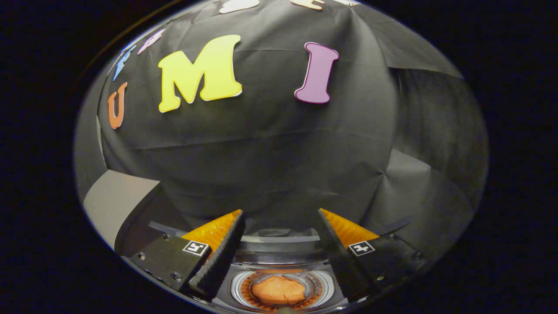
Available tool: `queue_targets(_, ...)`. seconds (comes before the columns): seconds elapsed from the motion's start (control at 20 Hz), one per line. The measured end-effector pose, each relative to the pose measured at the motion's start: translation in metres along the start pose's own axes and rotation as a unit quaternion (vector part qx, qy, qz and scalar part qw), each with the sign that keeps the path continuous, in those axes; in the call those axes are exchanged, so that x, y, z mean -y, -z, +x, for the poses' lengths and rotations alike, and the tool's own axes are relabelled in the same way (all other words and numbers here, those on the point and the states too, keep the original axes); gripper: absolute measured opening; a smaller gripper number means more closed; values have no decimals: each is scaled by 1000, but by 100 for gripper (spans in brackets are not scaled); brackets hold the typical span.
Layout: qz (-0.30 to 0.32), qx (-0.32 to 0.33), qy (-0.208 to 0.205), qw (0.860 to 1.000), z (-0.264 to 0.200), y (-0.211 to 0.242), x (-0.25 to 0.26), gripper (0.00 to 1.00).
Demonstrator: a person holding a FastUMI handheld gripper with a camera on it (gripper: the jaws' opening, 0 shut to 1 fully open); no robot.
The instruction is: Put the clothes into the washing machine and then close the washing machine lid.
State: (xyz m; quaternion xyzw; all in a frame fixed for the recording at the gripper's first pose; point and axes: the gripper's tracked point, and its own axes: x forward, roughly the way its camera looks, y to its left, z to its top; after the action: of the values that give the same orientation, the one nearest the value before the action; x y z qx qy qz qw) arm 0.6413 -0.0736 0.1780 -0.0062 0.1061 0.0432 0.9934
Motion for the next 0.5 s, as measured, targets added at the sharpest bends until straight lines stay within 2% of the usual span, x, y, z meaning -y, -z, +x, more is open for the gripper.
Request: queue_targets(0.5,-2,-13,33,999,-31,29,0,100)
